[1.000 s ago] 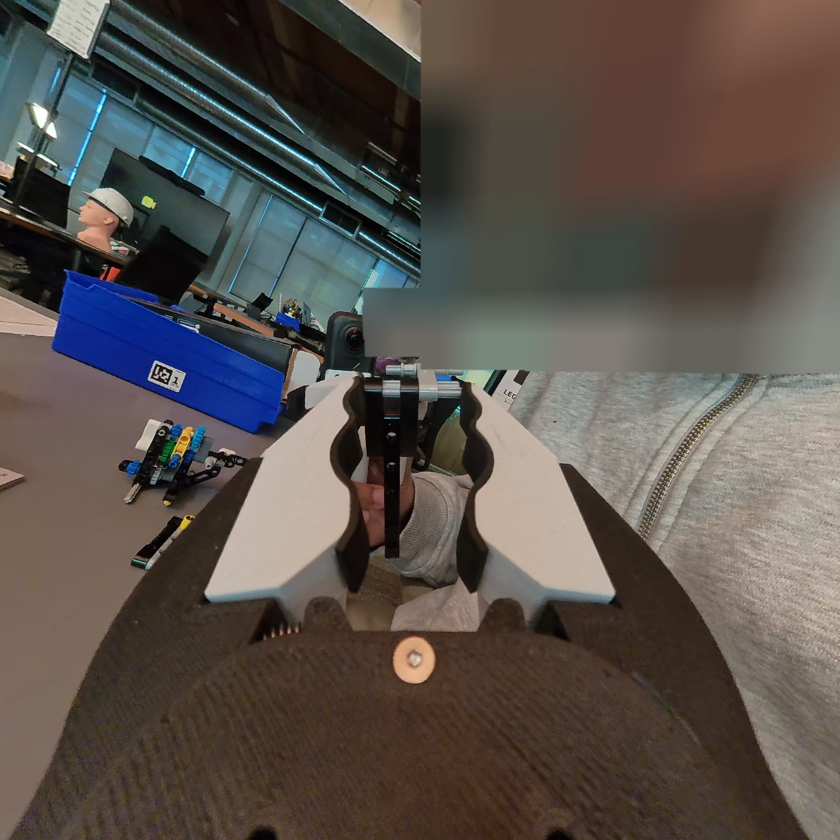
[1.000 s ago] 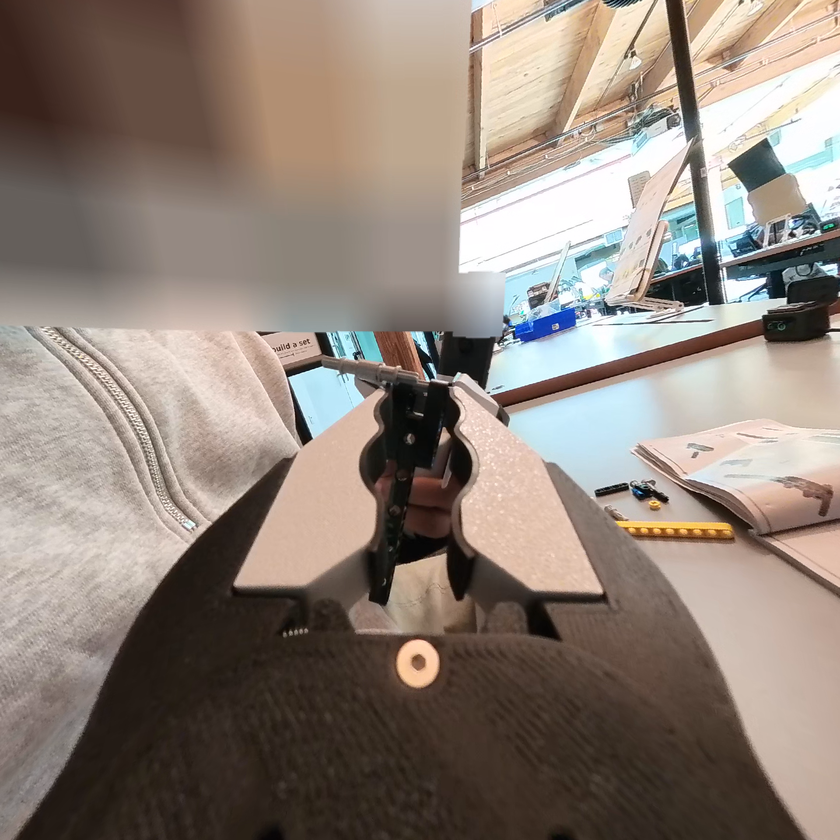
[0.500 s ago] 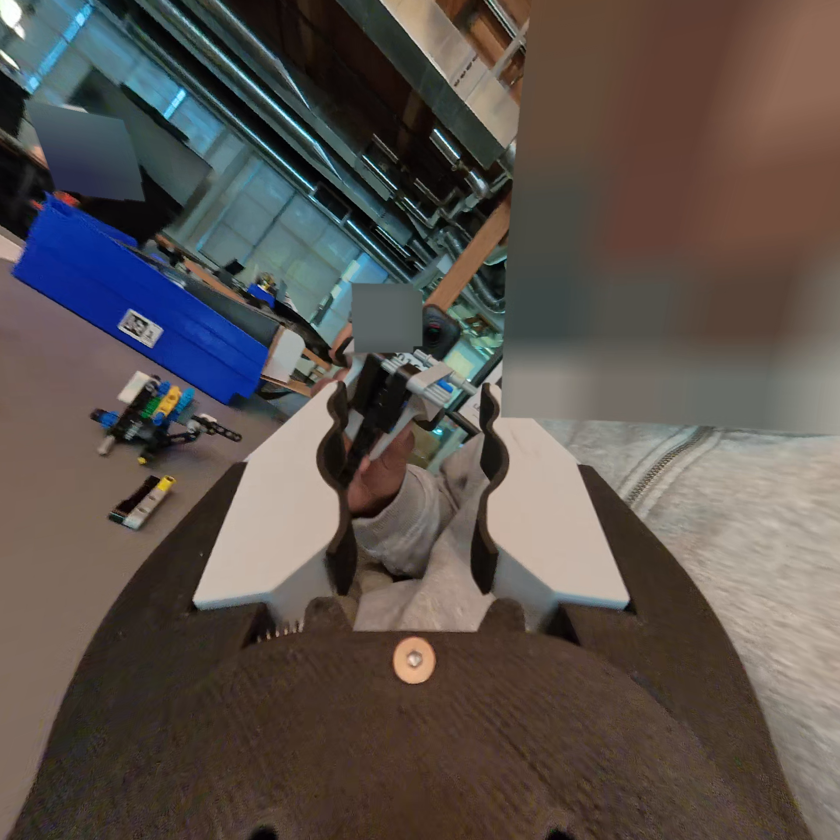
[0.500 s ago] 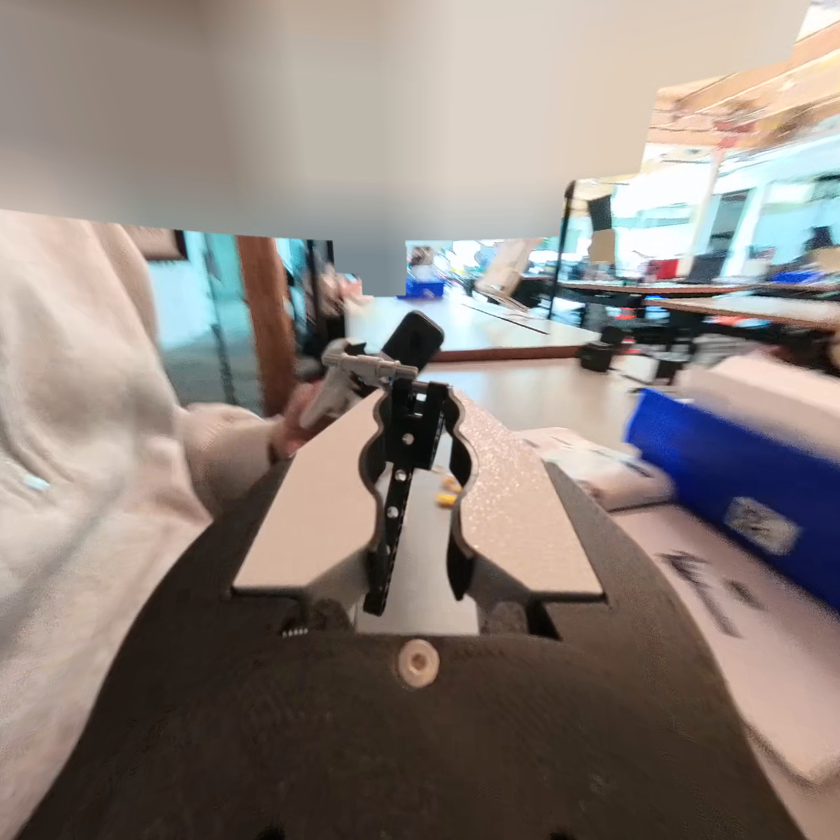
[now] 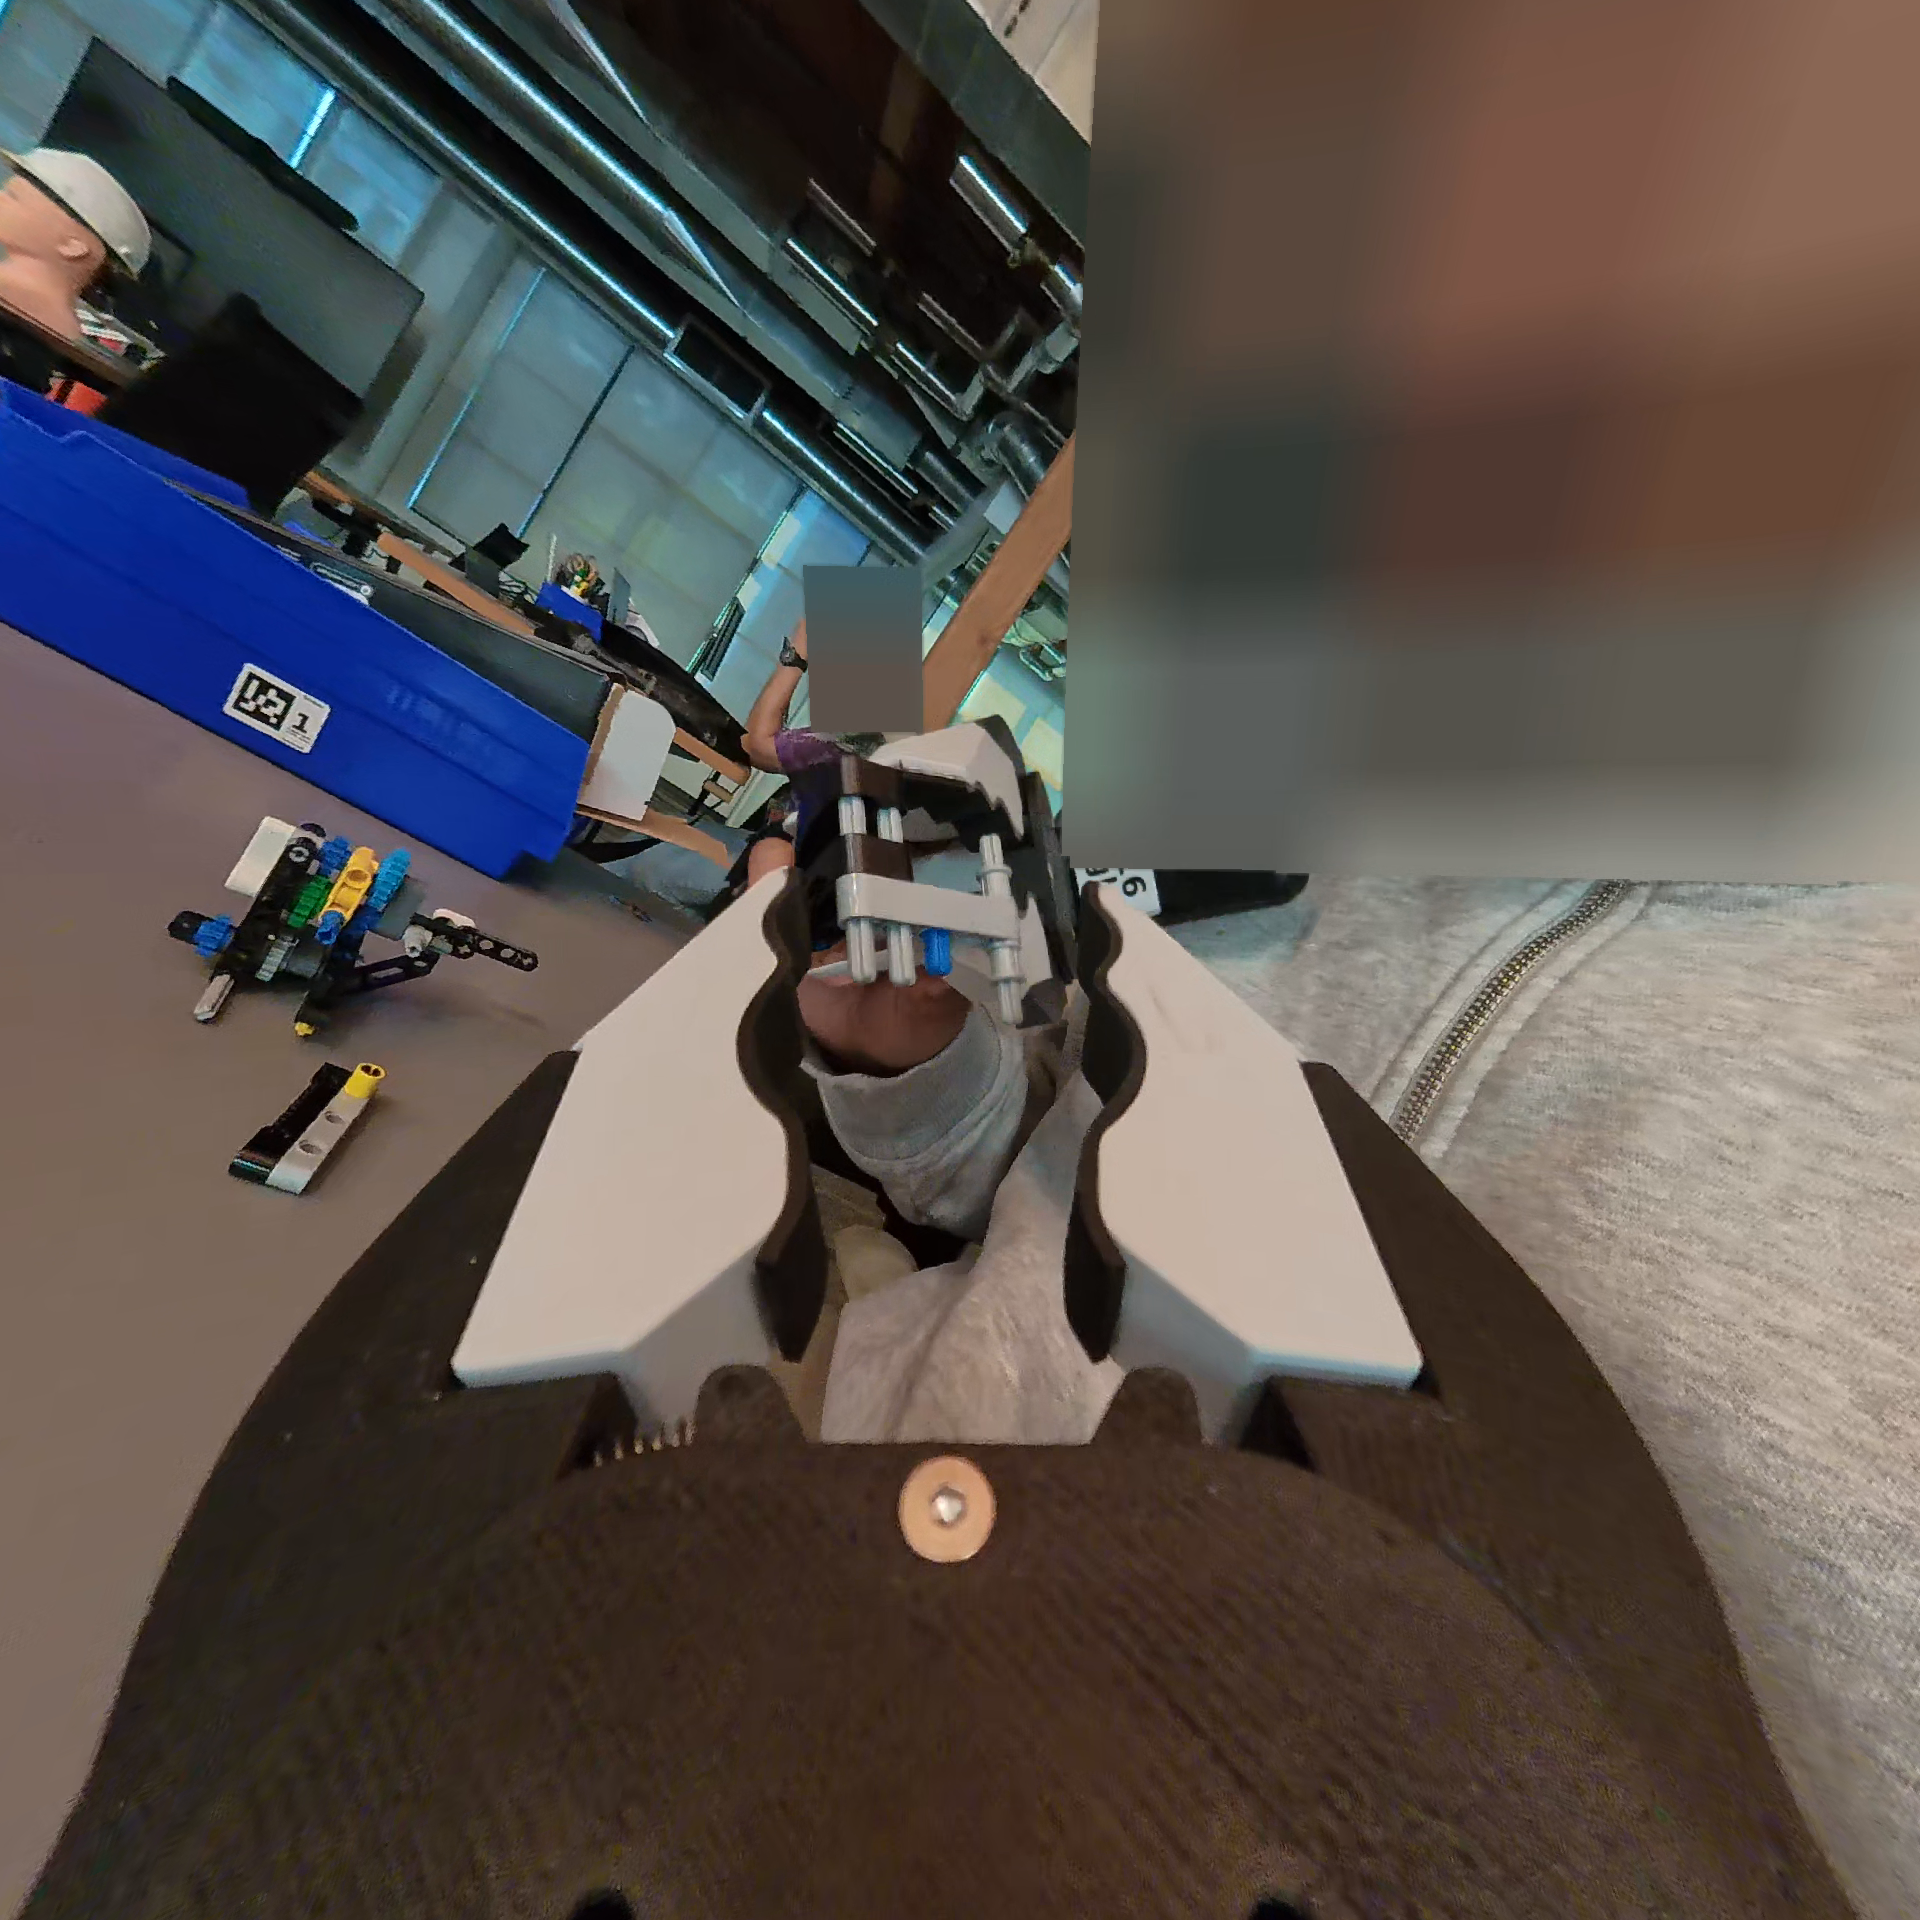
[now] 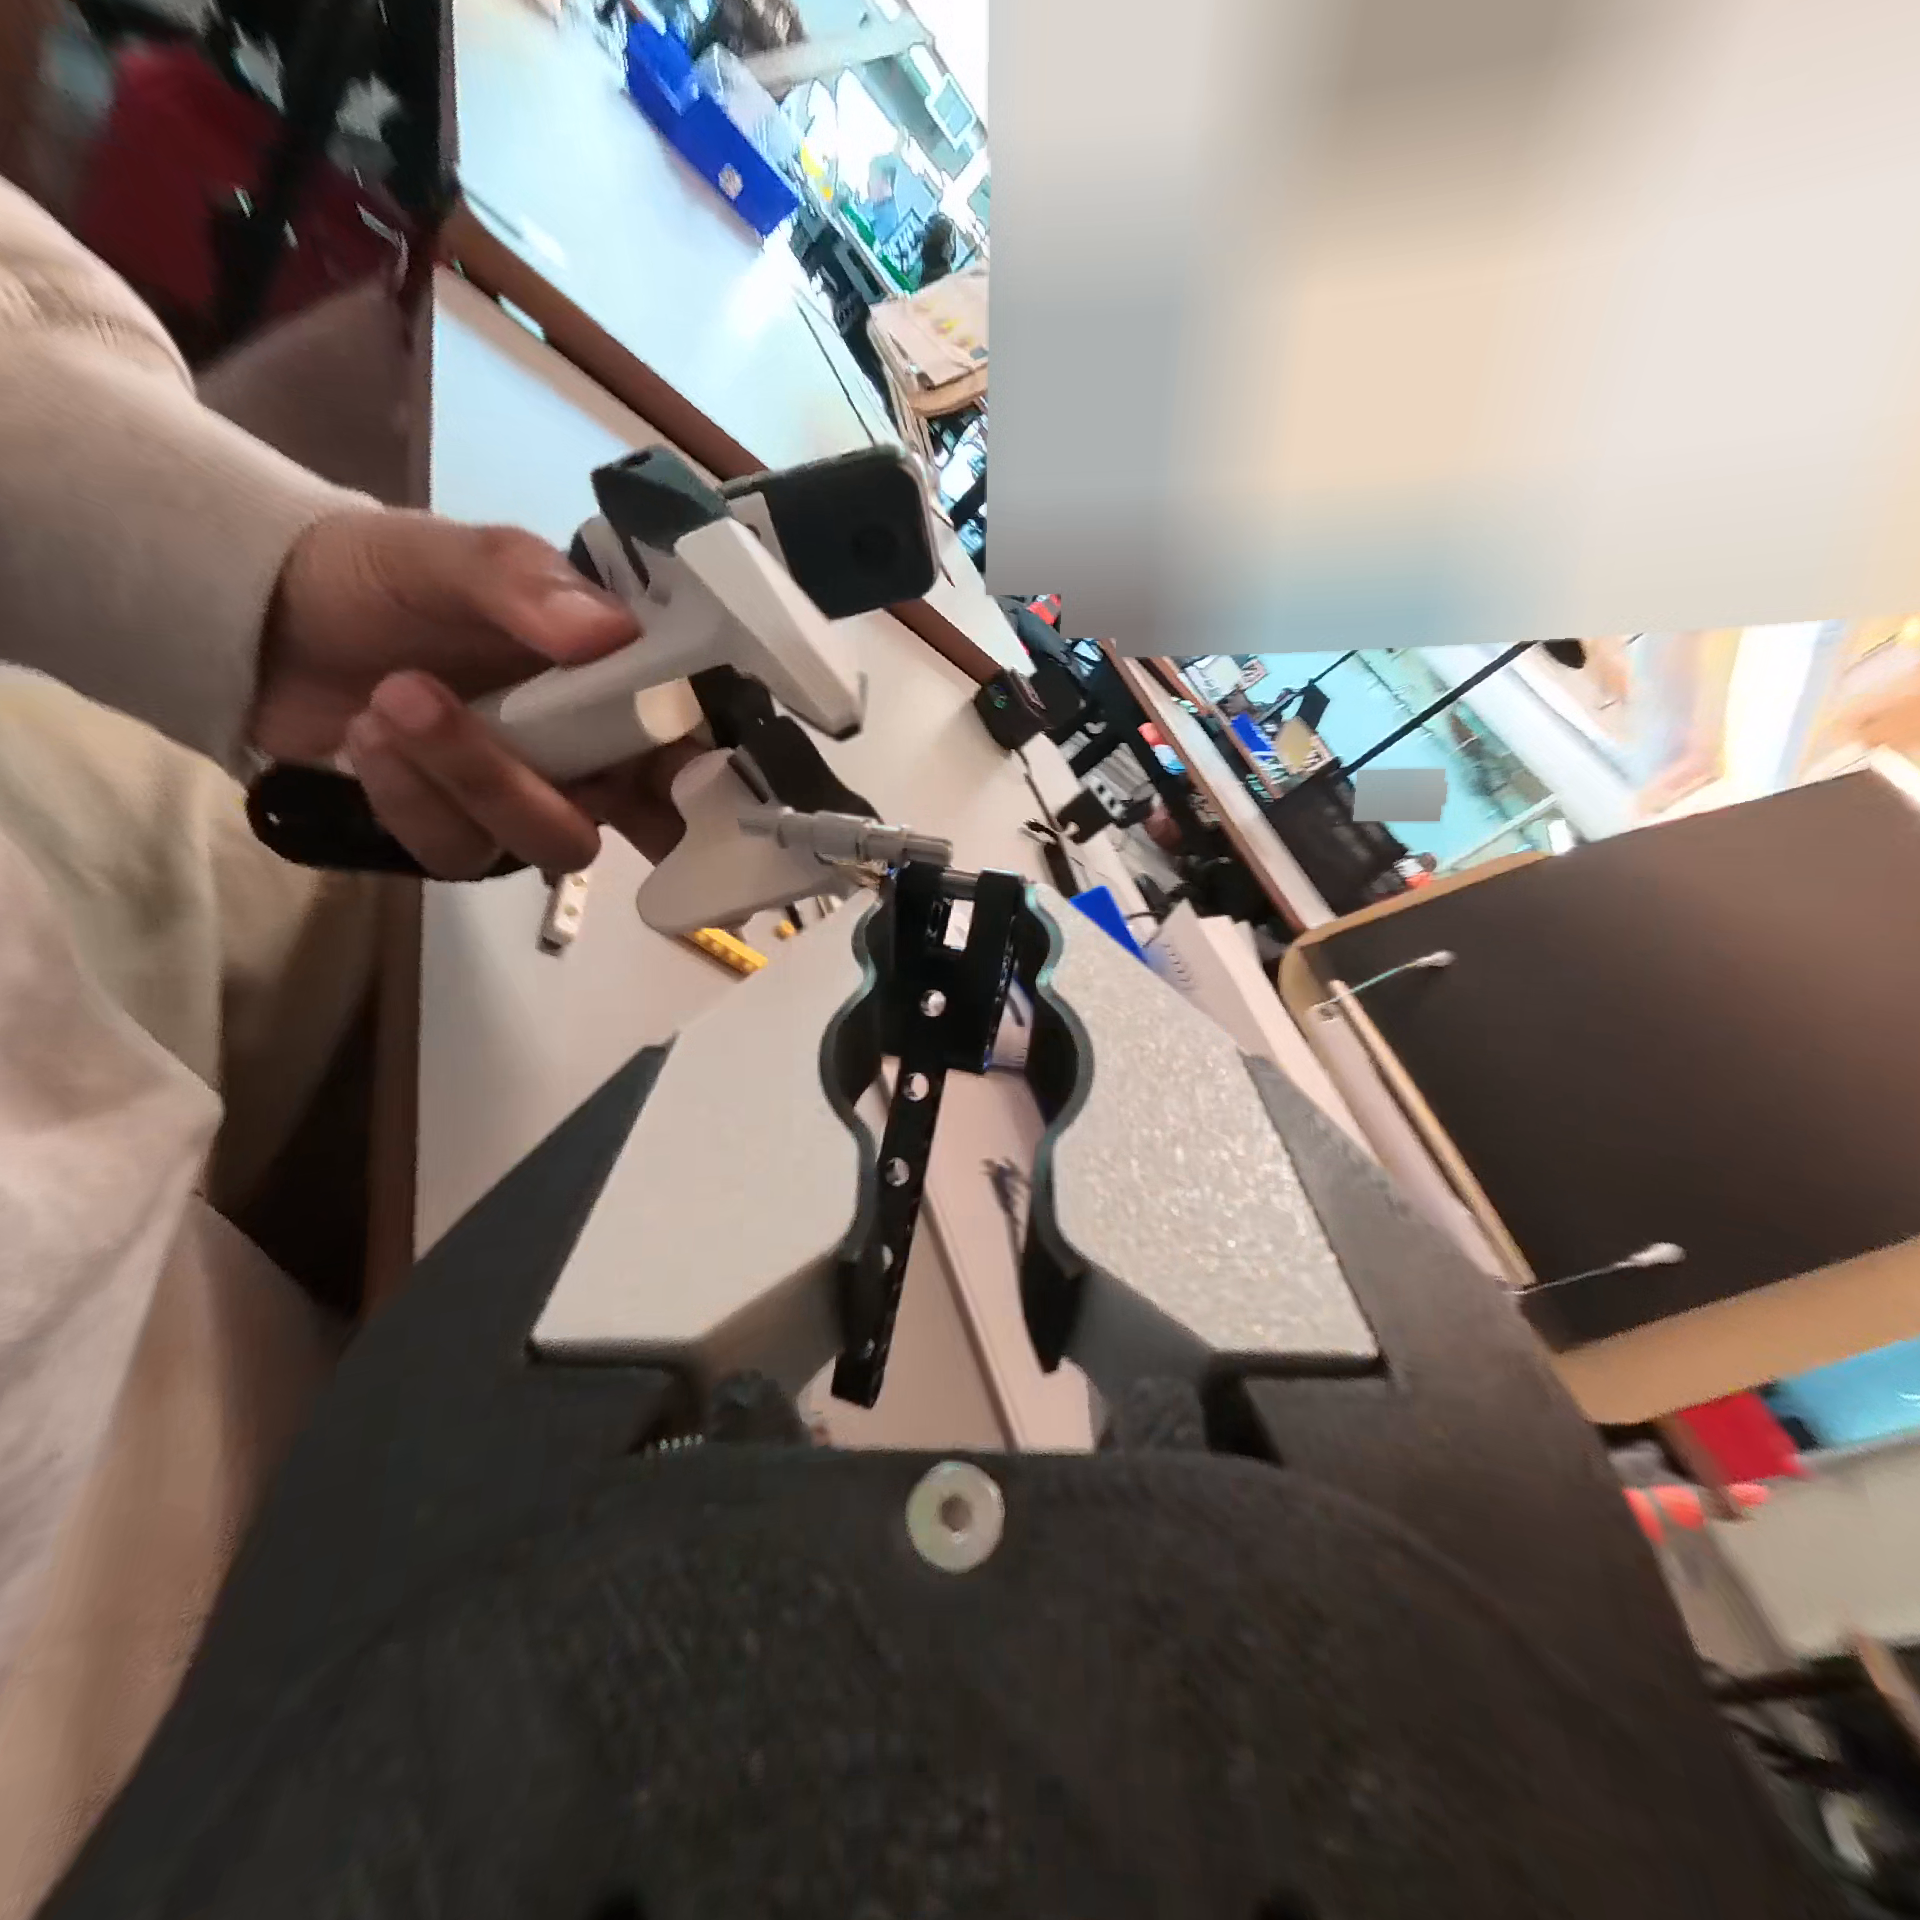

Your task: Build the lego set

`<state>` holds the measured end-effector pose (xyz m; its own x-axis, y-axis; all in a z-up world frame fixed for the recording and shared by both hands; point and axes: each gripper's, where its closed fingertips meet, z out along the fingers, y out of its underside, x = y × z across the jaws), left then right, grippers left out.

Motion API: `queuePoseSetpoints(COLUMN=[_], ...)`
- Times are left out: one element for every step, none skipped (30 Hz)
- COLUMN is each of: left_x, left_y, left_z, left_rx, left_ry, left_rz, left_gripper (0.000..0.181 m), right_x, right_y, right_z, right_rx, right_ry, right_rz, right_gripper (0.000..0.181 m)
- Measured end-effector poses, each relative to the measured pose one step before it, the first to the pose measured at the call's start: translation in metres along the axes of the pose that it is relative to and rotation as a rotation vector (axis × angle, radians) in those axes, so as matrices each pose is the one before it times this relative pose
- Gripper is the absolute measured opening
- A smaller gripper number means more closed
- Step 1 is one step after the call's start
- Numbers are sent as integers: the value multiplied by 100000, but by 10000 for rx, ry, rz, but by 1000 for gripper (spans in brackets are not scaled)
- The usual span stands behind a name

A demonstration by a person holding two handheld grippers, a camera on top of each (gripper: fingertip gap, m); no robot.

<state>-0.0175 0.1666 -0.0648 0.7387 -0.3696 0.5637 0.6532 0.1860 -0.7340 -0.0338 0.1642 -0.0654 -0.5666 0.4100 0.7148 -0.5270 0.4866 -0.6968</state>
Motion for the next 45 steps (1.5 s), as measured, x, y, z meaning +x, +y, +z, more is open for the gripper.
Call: queuePoseSetpoints(left_x=[-46,-38,-46,-50,-42,-58,-81,-94,-106,-151,-216,-220,-236,-303,-292,-225,-192,-203,-248,-339,-421,-474,-505,-394,15,141,-152,-84,-45,-86,-74,-89,-108,-65,-57,-61,-55,-41,-41,-19,-37,-23,-10,-24,-9], left_y=[-14,-3,-32,-43,-37,-43,-64,-80,-82,-89,-75,-57,21,60,67,49,17,18,32,65,146,176,177,116,-171,-187,-92,-54,-20,-19,-12,-20,-10,-4,-10,-34,-27,-14,-12,-15,-31,-25,0,-3,8], left_z=[-34,-24,-15,-29,-27,-55,-69,-82,-106,-124,-132,-141,-145,-126,-93,-83,-71,-75,-80,-89,-94,-115,-97,-65,-37,-44,-39,-35,-9,2,19,9,30,24,16,17,10,8,1,6,-5,6,-14,6,7], left_rx=[28,21,29,32,26,26,39,50,59,68,69,60,23,-7,-14,2,25,40,41,30,5,0,10,52,141,103,75,56,21,13,29,23,11,2,4,19,14,2,0,2,15,12,2,-1,-3], left_ry=[13,12,-2,-23,-22,-38,-48,-45,-45,-63,-81,-80,-79,-113,-113,-85,-56,-50,-57,-82,-114,-135,-150,-103,103,137,-78,-47,-12,-43,-50,-60,-68,-35,-33,-38,-29,-11,-1,4,-12,-5,0,-8,-8], left_rz=[-39,-39,-15,1,10,17,21,13,3,-8,-13,-15,-13,-8,-12,-19,-29,-47,-58,-64,-58,-39,-31,-56,-114,-29,2,12,-13,-1,46,50,32,25,22,21,11,-6,-26,-26,-16,-8,-12,-14,-5], left_gripper=[48,47,47,47,47,48,48,48,48,48,48,48,48,48,49,49,49,49,49,49,50,50,50,50,50,50,50,50,50,50,50,50,50,50,50,50,50,50,50,50,50,50,50,50,50], right_x=[-60,-31,23,55,122,176,207,170,132,96,94,102,131,113,130,210,246,220,211,143,67,60,42,20,13,43,43,61,92,107,111,123,129,125,138,123,105,96,65,39,28,25,8,5,13], right_y=[8,22,45,80,120,164,164,140,72,35,81,118,99,118,165,233,280,310,273,164,58,59,86,118,108,71,88,84,100,101,96,83,62,41,42,43,62,62,49,40,39,43,56,33,21], right_z=[12,3,-7,-13,-16,-29,-31,-26,-16,-8,5,1,-4,-19,-37,-52,-63,-38,-39,-23,-20,-10,13,20,18,0,-9,-16,-13,-16,-11,-29,-26,-19,-19,-12,0,1,6,16,16,10,15,15,7], right_rx=[-21,18,38,65,81,88,103,127,185,230,220,205,208,207,164,96,32,-24,-46,-15,27,26,-5,-33,-30,-20,-25,-30,-30,-26,-19,-13,-1,8,1,-10,-20,-25,-21,-13,-12,-14,-20,-16,-8], right_ry=[53,14,-23,-38,-26,-8,-11,-40,-68,-92,-119,-133,-133,-161,-167,-98,-55,-48,-29,-43,-65,-48,-38,-39,-29,-13,-10,-9,-3,-8,-15,-13,-14,-4,3,10,8,9,2,-5,-11,-8,-4,-2,2], right_rz=[-152,-3,150,263,323,354,404,480,574,662,716,751,782,781,718,577,391,244,181,166,157,145,128,106,59,34,28,23,37,59,73,93,102,94,70,44,23,17,14,18,22,19,14,4,-5], right_gripper=[21,22,21,21,22,22,22,22,22,22,22,22,22,22,22,22,22,22,22,22,22,22,22,22,22,22,22,22,22,22,22,22,22,22,23,23,23,23,23,23,23,23,23,23,22])
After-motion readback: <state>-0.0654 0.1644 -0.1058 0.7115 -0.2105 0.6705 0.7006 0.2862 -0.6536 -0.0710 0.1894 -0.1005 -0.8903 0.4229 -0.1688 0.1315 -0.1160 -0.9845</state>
